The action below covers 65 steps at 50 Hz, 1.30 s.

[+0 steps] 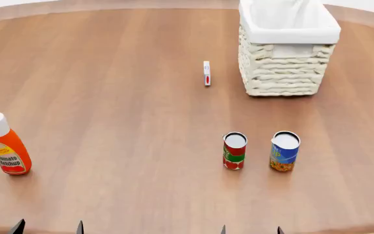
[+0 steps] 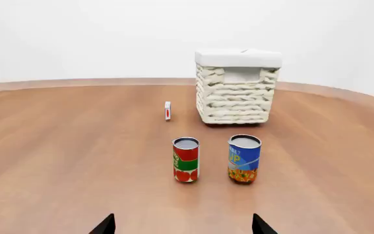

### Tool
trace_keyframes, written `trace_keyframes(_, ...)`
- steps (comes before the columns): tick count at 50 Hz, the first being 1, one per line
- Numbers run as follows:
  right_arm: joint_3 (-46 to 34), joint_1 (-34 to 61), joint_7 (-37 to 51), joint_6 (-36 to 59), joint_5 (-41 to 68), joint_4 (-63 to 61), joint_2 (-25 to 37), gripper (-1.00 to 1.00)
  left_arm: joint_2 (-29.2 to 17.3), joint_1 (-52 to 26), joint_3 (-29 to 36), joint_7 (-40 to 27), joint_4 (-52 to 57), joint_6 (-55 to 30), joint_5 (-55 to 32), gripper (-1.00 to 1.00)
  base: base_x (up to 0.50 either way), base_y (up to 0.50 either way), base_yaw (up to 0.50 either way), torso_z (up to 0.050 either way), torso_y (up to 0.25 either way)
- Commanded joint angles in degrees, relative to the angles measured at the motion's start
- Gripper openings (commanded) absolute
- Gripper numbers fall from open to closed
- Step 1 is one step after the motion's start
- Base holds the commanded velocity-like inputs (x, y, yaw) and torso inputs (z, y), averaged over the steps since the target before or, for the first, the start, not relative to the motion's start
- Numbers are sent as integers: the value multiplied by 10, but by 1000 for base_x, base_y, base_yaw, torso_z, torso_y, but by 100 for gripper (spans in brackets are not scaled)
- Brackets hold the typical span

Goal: Pick up the cream cheese box, and put it in the basket.

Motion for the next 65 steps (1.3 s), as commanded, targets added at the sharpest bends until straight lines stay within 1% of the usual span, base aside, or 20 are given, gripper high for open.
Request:
trace_keyframes(1,-9,2,9,-5,7,7,7,100,-7,-1,8,-8,-3,2,-7,100,0,0,0,0,0)
trace_keyframes(11,-35,1,29,6,20,-2,25,100,-25,0,29,-25,5,-3,-33,100,0,0,0,0,0)
trace_keyframes(18,-47,-7,38,31,23,-50,35,100,-34,7,37,-35,44,-20,-42,100,0,0,0,0,0)
trace_keyframes(22,-55,-21,45,70,17,-149,44,100,-40,23,39,-37,120,-49,-58,100,0,0,0,0,0)
trace_keyframes(24,-64,-26,53,80,-4,-182,50,100,-42,31,42,-40,159,-59,-60,100,0,0,0,0,0)
trace_keyframes(25,-67,-31,53,103,-4,-228,51,100,-46,40,45,-47,204,-67,-52,100,0,0,0,0,0)
trace_keyframes(26,-69,-32,53,110,-5,-244,53,100,-47,43,45,-50,221,-69,-52,100,0,0,0,0,0)
trace_keyframes(32,-80,-44,56,174,-11,-388,61,100,-57,65,37,-57,352,-116,-85,100,0,0,0,0,0)
trace_keyframes(33,-81,-44,57,175,-10,-389,61,100,-58,65,38,-58,353,-117,-85,100,0,0,0,0,0)
trace_keyframes(36,-93,-44,57,222,-22,-478,66,100,-64,77,37,-66,421,-132,-90,100,0,0,0,0,0)
trace_keyframes(40,-103,-42,60,260,-31,-547,68,100,-71,86,36,-76,478,-142,-88,100,0,0,0,0,0)
trace_keyframes(45,-120,-40,62,278,-47,-590,74,100,-80,91,32,-84,538,-169,-105,100,0,0,0,0,0)
trace_keyframes(48,-115,-43,52,276,-49,-599,65,100,-83,96,33,-89,562,-172,-107,100,0,0,0,0,0)
trace_keyframes(50,-107,-48,30,268,-60,-600,47,100,-85,97,32,-91,572,-174,-111,100,0,0,0,0,0)
trace_keyframes(53,-91,-56,-19,256,-89,-600,5,100,-87,98,34,-91,569,-172,-119,100,0,0,0,0,0)
trace_keyframes(65,-91,-55,-21,255,-96,-600,3,100,-94,97,33,-100,563,-161,-126,100,0,0,0,0,0)
